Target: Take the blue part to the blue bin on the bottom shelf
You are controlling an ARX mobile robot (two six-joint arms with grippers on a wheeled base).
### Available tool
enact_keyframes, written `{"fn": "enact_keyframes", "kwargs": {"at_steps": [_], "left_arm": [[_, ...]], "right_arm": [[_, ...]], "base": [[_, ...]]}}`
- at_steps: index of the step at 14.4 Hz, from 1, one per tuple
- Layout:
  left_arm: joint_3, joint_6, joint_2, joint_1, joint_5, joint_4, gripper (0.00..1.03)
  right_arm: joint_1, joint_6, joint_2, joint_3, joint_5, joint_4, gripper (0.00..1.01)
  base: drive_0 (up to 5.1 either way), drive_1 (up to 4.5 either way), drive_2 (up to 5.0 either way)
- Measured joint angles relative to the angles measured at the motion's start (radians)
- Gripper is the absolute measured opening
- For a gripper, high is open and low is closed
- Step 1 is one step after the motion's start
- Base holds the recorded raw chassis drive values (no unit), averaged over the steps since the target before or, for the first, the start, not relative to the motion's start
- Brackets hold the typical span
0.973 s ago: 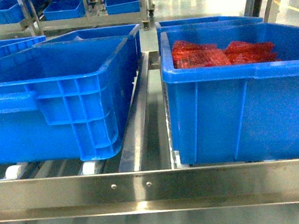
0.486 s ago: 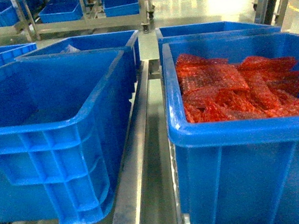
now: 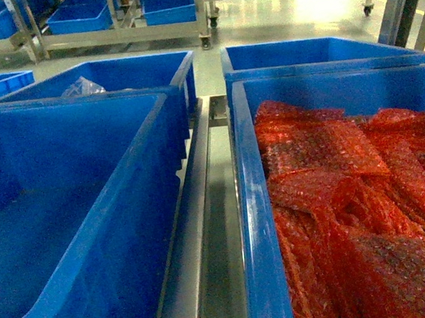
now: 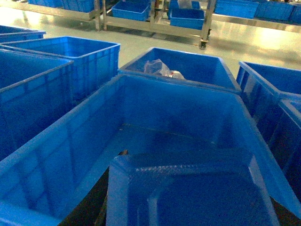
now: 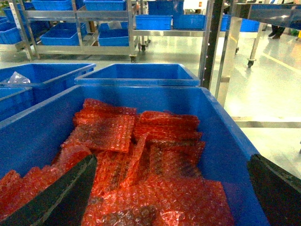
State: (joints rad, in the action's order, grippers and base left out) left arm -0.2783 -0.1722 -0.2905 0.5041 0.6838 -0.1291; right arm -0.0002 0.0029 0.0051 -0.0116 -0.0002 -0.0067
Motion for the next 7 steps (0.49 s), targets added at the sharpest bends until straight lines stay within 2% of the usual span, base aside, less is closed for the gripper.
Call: {"fn": "enact_keyframes", "kwargs": {"at_steps": [6, 7], "left_arm": [[0.000, 0.000, 0.003, 0.000, 0.000, 0.003, 0.44], [0.000, 0.000, 0.003, 0.000, 0.000, 0.003, 0.44]], "right_arm": [[0.000, 0.000, 0.000, 0.000, 0.000, 0.002, 0.98], [0.000, 0.000, 0.000, 0.000, 0.000, 0.002, 0.98]], "base": [[-0.1, 3.92, -4.0], [0.0, 0.00, 0.0]]}}
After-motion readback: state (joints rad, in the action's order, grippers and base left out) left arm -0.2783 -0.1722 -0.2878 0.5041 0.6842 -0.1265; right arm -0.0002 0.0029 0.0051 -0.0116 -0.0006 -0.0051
